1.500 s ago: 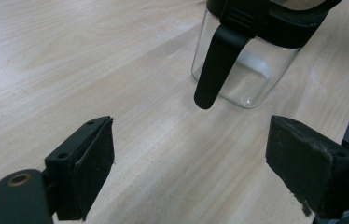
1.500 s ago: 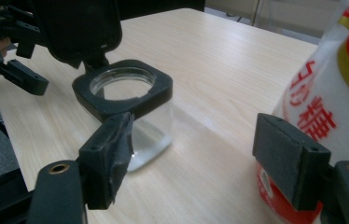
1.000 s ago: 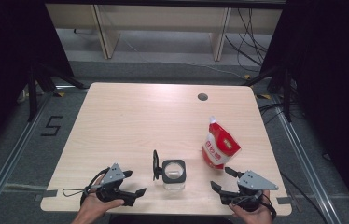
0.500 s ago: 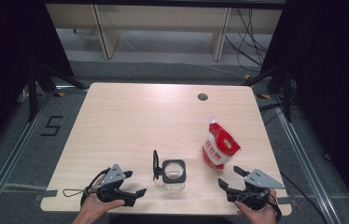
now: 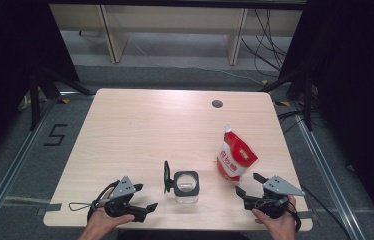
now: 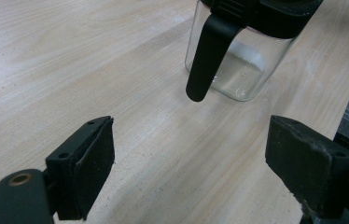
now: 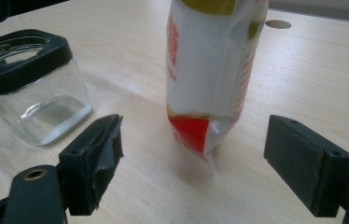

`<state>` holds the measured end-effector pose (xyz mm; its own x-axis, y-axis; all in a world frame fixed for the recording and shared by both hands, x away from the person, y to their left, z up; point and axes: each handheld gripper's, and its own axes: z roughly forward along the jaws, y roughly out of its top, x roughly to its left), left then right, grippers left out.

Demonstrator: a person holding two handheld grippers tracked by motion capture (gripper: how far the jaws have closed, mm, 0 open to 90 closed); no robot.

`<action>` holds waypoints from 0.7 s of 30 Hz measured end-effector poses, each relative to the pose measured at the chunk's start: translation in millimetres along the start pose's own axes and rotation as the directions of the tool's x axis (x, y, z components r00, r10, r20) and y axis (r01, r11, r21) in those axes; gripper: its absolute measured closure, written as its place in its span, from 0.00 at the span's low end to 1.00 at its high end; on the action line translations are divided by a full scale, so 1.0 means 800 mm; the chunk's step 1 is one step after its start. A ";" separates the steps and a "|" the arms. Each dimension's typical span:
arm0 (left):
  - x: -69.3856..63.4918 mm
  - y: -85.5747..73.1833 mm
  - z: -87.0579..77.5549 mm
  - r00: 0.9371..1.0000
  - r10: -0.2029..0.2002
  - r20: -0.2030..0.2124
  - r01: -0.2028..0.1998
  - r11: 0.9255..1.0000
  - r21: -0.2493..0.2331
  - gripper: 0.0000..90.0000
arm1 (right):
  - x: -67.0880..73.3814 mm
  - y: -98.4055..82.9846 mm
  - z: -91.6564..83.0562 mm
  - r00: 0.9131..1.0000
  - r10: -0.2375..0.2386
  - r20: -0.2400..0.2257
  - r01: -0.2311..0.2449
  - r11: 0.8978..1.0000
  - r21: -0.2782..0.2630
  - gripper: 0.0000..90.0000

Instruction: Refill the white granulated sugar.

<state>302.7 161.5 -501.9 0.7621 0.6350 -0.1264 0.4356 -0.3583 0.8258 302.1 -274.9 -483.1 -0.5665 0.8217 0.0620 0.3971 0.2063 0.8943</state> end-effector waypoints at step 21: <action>0.000 0.000 0.000 1.000 -0.001 0.001 0.001 1.000 0.001 0.17 | -0.012 0.009 0.050 0.999 -0.025 0.024 0.026 0.999 -0.020 0.20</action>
<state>302.9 161.6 -502.2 0.7622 0.6345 -0.1282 0.4369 -0.3581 0.8252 339.6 -260.2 -495.1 -0.5589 0.8287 0.0286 0.3679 0.2169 0.9042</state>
